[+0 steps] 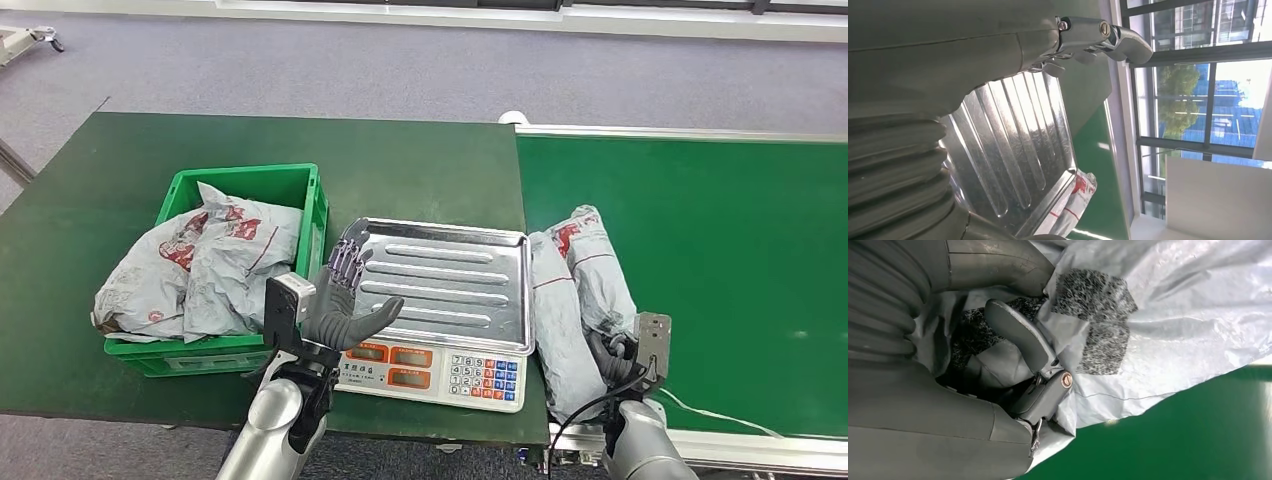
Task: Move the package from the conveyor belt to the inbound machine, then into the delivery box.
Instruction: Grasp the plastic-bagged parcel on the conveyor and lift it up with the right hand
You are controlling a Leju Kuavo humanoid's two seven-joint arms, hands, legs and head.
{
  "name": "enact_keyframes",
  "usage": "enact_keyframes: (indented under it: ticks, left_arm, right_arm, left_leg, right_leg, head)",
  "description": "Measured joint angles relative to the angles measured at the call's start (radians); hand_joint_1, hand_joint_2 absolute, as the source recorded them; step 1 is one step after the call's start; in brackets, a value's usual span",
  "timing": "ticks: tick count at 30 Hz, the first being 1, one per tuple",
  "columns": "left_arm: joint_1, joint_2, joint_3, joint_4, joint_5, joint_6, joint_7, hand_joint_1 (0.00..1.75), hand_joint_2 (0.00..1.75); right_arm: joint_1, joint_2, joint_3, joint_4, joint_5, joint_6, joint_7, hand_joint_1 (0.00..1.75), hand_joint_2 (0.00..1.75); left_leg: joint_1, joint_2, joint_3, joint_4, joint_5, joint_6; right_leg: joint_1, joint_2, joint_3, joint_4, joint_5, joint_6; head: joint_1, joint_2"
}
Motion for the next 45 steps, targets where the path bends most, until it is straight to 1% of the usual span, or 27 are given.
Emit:
enact_keyframes:
  ticks: [5, 8, 10, 12, 15, 17, 19, 21, 24, 27, 32, 45]
  left_arm:
    - [0.002, 0.000, 0.000, -0.001, 0.000, 0.000, -0.006, 0.00, 1.75]
    - [0.005, 0.000, 0.000, -0.001, 0.000, 0.005, -0.013, 0.00, 1.75]
    - [0.008, 0.002, 0.000, -0.001, -0.003, 0.010, -0.021, 0.00, 1.75]
    - [0.010, 0.003, 0.000, -0.004, -0.009, 0.014, -0.026, 0.00, 1.75]
    - [0.015, 0.005, 0.001, -0.008, -0.016, 0.017, -0.032, 0.00, 1.75]
    - [0.019, 0.009, 0.003, -0.009, -0.020, 0.018, -0.037, 0.00, 1.75]
    - [0.024, 0.013, 0.007, -0.011, -0.021, 0.020, -0.045, 0.00, 1.75]
    - [0.032, 0.019, 0.010, -0.016, -0.021, 0.024, -0.055, 0.00, 1.75]
    - [0.047, 0.028, 0.011, -0.025, -0.021, 0.029, -0.068, 0.00, 1.75]
    - [0.057, 0.035, 0.011, -0.031, -0.020, 0.030, -0.072, 0.00, 1.75]
    - [0.063, 0.043, 0.011, -0.038, -0.020, 0.036, -0.076, 0.00, 1.75]
    - [0.074, 0.049, 0.022, -0.049, -0.019, 0.042, -0.077, 0.00, 1.75]
  right_arm:
    - [0.003, 0.002, -0.004, -0.002, -0.026, 0.004, -0.035, 1.75, 1.75]
    - [0.014, 0.008, -0.003, -0.025, -0.045, -0.002, -0.092, 1.75, 1.75]
    - [0.032, 0.019, 0.005, -0.086, -0.060, -0.020, -0.126, 1.75, 1.75]
    - [0.060, 0.033, 0.039, -0.203, -0.077, -0.048, -0.122, 1.75, 1.75]
    - [0.109, 0.042, 0.138, -0.456, -0.091, -0.094, -0.043, 1.75, 1.75]
    - [0.130, 0.039, 0.208, -0.615, -0.094, -0.117, 0.011, 1.75, 1.75]
    - [0.143, 0.031, 0.268, -0.749, -0.093, -0.133, 0.046, 1.75, 1.75]
    - [0.154, 0.019, 0.320, -0.856, -0.090, -0.145, 0.064, 1.75, 1.75]
    - [0.164, 0.002, 0.376, -0.957, -0.089, -0.153, 0.076, 1.75, 1.75]
    - [0.166, -0.011, 0.409, -1.002, -0.092, -0.156, 0.079, 1.75, 1.75]
    - [0.165, -0.028, 0.446, -1.016, -0.122, -0.155, 0.069, 1.75, 1.75]
    - [0.152, -0.046, 0.476, -1.015, -0.172, -0.151, 0.063, 1.75, 1.75]
  left_leg:
    - [0.000, -0.003, -0.001, 0.000, 0.000, 0.000]
    - [0.000, -0.005, -0.003, 0.000, 0.000, 0.000]
    - [0.000, -0.006, -0.004, 0.000, 0.000, 0.000]
    - [0.000, -0.007, -0.005, 0.000, 0.001, 0.001]
    - [0.000, -0.007, -0.007, 0.000, 0.001, 0.001]
    - [0.000, -0.006, -0.008, 0.000, 0.001, 0.001]
    - [0.000, -0.006, -0.008, 0.000, 0.001, 0.001]
    - [0.000, -0.006, -0.008, 0.000, 0.001, 0.001]
    - [0.000, -0.007, -0.009, 0.000, 0.001, 0.001]
    - [0.000, -0.007, -0.009, 0.000, 0.001, 0.001]
    - [0.000, -0.007, -0.010, 0.000, 0.001, 0.001]
    - [0.000, -0.008, -0.010, 0.000, 0.001, 0.001]
  right_leg:
    - [0.000, -0.003, 0.000, 0.000, -0.001, 0.000]
    - [0.000, -0.005, 0.000, 0.000, -0.001, 0.000]
    - [-0.001, -0.006, -0.002, 0.000, -0.001, 0.000]
    - [-0.001, -0.007, -0.003, 0.000, -0.001, 0.000]
    - [-0.002, -0.007, -0.005, 0.001, -0.001, 0.000]
    - [-0.002, -0.007, -0.006, 0.001, -0.001, 0.000]
    - [-0.002, -0.006, -0.007, 0.001, -0.001, 0.000]
    - [-0.002, -0.006, -0.007, 0.001, -0.001, 0.000]
    - [-0.002, -0.007, -0.007, 0.001, -0.001, 0.000]
    - [-0.002, -0.007, -0.007, 0.001, -0.002, 0.000]
    - [-0.002, -0.008, -0.007, 0.001, -0.002, 0.000]
    - [-0.002, -0.008, -0.007, 0.001, -0.002, 0.000]
  head:
    - [0.000, 0.000]
    - [0.000, 0.000]
    - [0.000, 0.000]
    - [0.000, 0.000]
    - [0.000, 0.000]
    - [0.000, 0.000]
    - [0.000, 0.000]
    - [0.000, 0.000]
    - [0.000, 0.000]
    - [0.000, 0.000]
    - [0.000, 0.000]
    - [0.000, 0.000]
